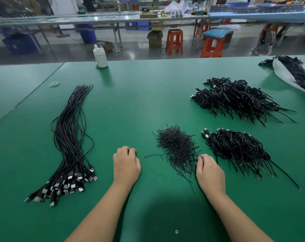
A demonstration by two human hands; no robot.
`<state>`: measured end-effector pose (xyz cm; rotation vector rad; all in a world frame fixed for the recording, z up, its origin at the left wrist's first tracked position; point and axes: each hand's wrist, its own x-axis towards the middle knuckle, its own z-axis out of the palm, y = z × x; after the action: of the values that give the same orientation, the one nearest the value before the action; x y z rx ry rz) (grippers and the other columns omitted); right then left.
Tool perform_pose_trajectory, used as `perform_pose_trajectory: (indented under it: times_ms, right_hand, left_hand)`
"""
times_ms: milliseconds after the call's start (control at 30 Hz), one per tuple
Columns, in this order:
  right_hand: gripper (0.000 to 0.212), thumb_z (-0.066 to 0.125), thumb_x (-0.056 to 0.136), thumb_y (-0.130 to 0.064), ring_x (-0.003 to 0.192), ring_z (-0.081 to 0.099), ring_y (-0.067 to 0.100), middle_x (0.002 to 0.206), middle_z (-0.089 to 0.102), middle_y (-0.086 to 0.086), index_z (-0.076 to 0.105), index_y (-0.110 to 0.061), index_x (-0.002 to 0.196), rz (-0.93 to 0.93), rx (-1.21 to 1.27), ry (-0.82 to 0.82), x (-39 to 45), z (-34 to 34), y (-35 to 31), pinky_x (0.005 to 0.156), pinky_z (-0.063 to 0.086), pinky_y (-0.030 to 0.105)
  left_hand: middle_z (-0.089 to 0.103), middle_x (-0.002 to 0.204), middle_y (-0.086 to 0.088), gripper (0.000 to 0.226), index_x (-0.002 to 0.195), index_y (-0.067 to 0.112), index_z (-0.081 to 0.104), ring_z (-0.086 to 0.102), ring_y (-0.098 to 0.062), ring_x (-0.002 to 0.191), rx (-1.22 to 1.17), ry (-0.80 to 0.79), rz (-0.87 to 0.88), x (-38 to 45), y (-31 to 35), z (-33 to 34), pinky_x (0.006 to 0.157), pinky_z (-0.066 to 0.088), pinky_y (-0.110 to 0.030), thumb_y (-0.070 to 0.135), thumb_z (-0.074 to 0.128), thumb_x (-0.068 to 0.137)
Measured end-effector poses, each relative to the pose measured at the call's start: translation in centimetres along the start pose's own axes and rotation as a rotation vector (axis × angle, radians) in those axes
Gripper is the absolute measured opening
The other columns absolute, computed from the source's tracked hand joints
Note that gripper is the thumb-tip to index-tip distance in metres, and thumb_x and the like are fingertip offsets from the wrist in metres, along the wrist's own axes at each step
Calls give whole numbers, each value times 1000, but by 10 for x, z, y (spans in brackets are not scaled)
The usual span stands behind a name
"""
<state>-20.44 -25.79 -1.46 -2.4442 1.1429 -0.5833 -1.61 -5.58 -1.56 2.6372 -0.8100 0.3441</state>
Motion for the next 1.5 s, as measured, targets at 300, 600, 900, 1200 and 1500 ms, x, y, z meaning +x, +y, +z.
perform_pose_trajectory:
  times_ms: [300,600,900,1200,1500]
  right_hand:
    - [26,37,104,-26,64,53,7,76,53,-11,54,-21,86,8,22,-8,0,-1,1,59,46,33]
    - [27,38,104,-26,61,53,6,73,54,-12,54,-23,82,-6,22,-5,-1,-1,0,57,48,32]
    - [24,40,103,-27,63,53,3,75,54,-13,55,-24,85,-10,21,-3,-1,1,0,57,48,29]
    - [24,39,103,-28,62,51,2,74,52,-13,52,-25,83,-1,20,6,-1,0,1,51,34,22]
    - [23,38,104,-26,63,51,2,76,52,-14,53,-23,86,12,44,14,-2,2,1,54,37,24]
  left_hand:
    - [44,135,-15,49,133,11,46,38,-32,119,388,-149,-426,32,-65,-47,97,35,-43,28,50,87]
    - [62,103,-4,7,81,22,52,48,-27,100,559,-294,-415,45,-103,-77,83,37,-38,17,53,85]
    - [68,95,-15,26,124,15,51,59,-30,76,-80,-203,-254,67,-29,-70,67,46,-35,23,52,99]
    - [72,95,1,31,96,21,63,72,-9,68,-606,-449,-60,45,25,-54,54,44,-13,0,40,95]
    - [67,90,6,11,103,21,58,63,-21,70,-131,-97,299,38,38,-49,61,49,-33,30,55,98]
